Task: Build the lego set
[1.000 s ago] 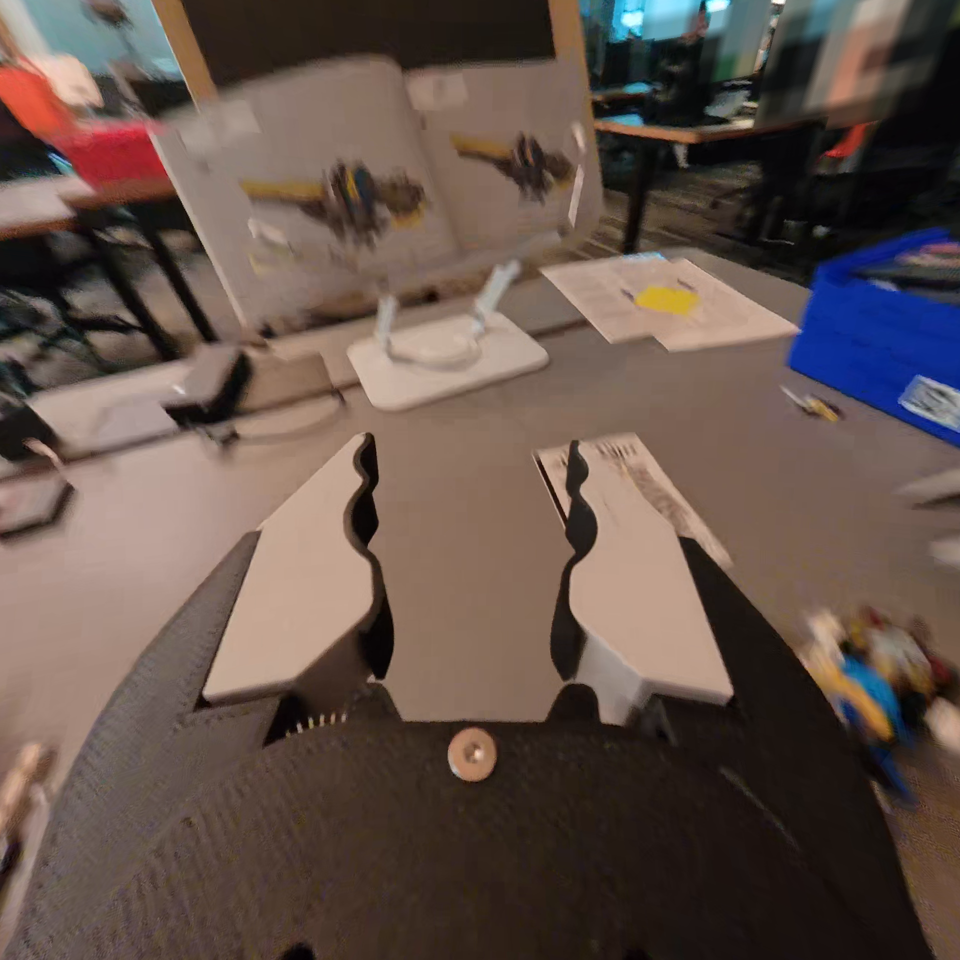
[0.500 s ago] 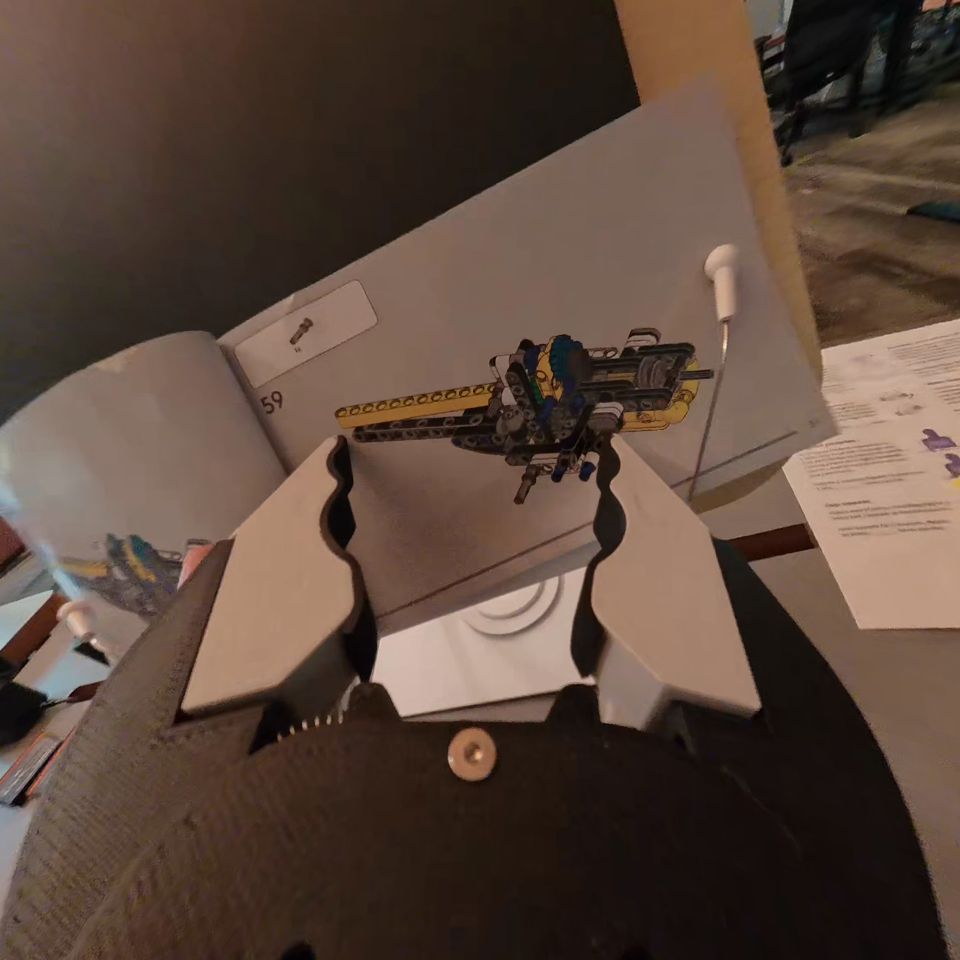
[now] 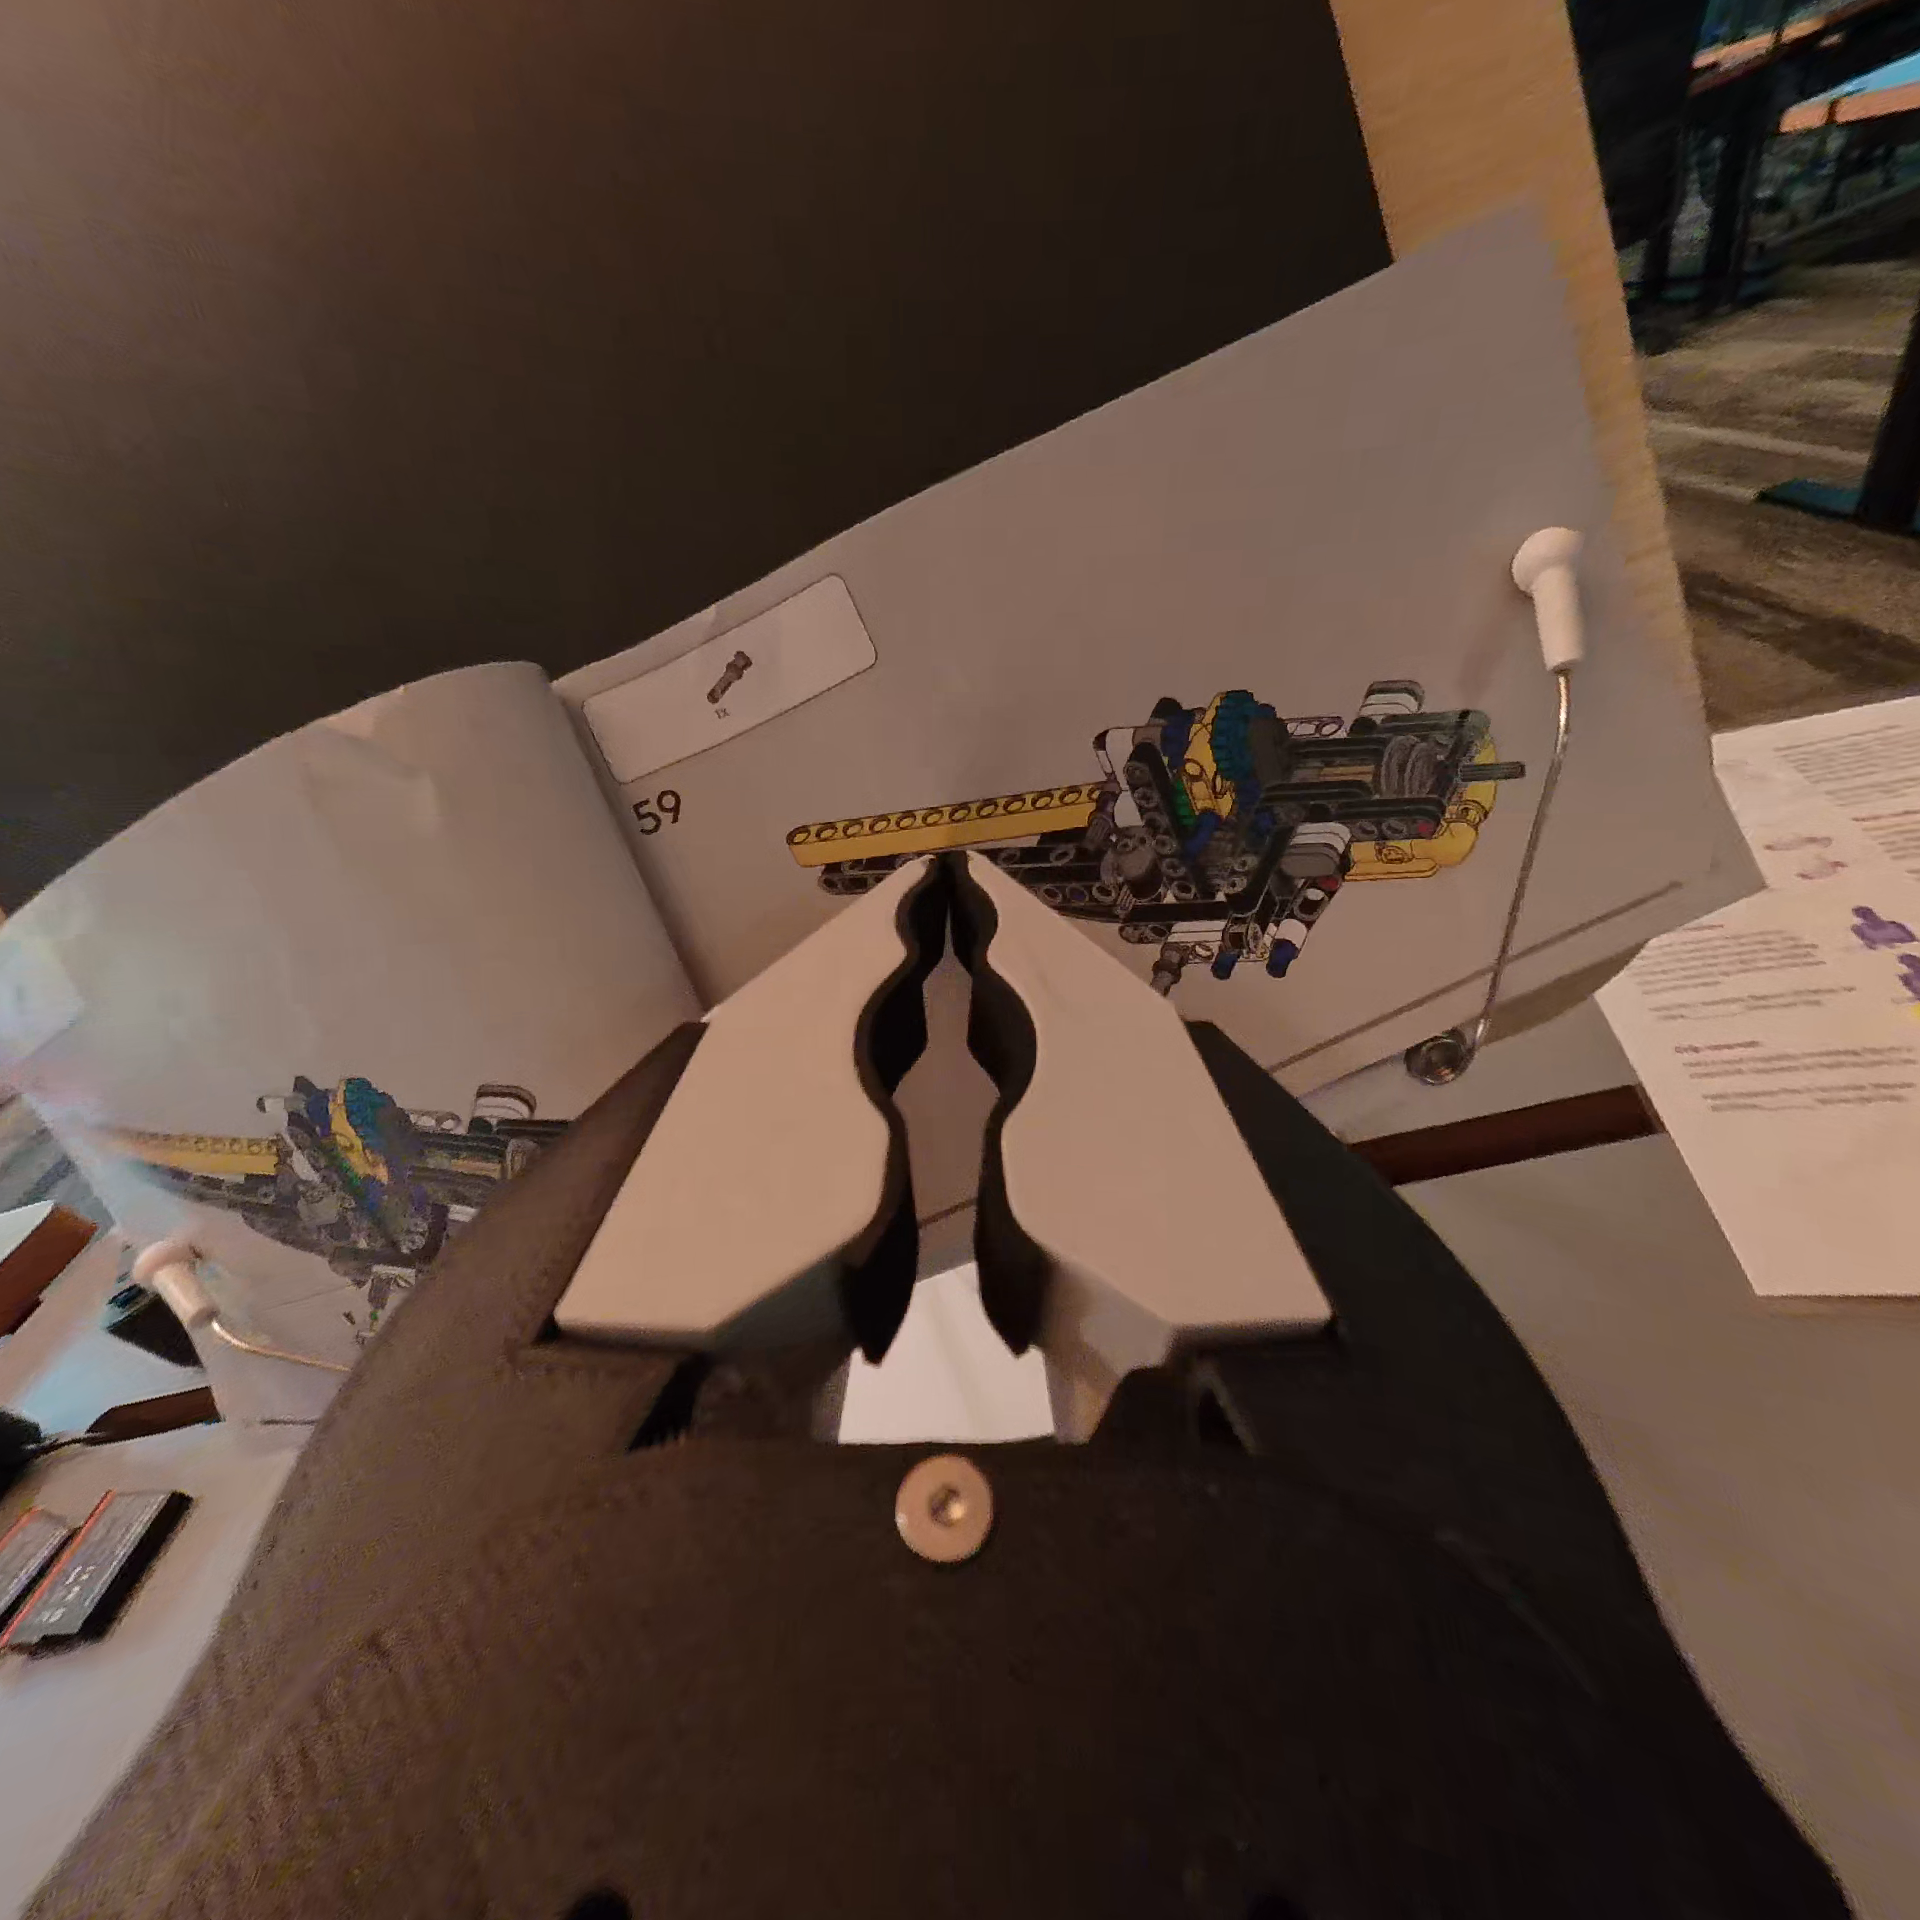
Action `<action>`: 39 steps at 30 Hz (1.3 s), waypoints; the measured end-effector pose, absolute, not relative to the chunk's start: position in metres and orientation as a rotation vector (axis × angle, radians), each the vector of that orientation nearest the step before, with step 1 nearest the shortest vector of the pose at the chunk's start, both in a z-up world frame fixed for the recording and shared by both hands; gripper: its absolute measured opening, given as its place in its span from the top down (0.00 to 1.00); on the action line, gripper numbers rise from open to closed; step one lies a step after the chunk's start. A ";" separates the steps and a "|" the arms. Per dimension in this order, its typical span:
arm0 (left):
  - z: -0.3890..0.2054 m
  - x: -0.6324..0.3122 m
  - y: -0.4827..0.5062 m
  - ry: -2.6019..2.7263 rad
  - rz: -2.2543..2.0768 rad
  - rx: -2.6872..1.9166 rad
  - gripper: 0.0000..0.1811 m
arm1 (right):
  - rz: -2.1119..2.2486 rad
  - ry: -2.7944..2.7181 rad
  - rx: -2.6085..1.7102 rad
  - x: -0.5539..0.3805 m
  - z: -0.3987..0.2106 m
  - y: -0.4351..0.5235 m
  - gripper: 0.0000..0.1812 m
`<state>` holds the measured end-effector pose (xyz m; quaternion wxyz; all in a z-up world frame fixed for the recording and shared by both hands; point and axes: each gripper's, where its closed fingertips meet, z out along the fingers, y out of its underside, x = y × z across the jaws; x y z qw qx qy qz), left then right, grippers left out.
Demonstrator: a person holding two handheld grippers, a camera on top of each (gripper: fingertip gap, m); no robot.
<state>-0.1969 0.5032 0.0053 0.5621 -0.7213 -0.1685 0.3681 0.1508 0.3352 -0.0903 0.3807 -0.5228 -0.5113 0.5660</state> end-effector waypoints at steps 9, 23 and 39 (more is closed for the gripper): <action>-0.007 -0.169 0.524 -0.254 0.826 -1.831 0.32 | 1.392 -1.363 -1.350 0.146 -0.098 0.331 0.81; 0.003 -0.196 0.514 -0.367 0.953 -1.705 0.81 | 1.353 -1.420 -1.323 0.146 -0.101 0.323 0.82; 0.053 -0.187 0.450 -0.269 0.650 -1.604 0.97 | 1.173 -1.010 -1.294 0.121 -0.055 0.389 0.56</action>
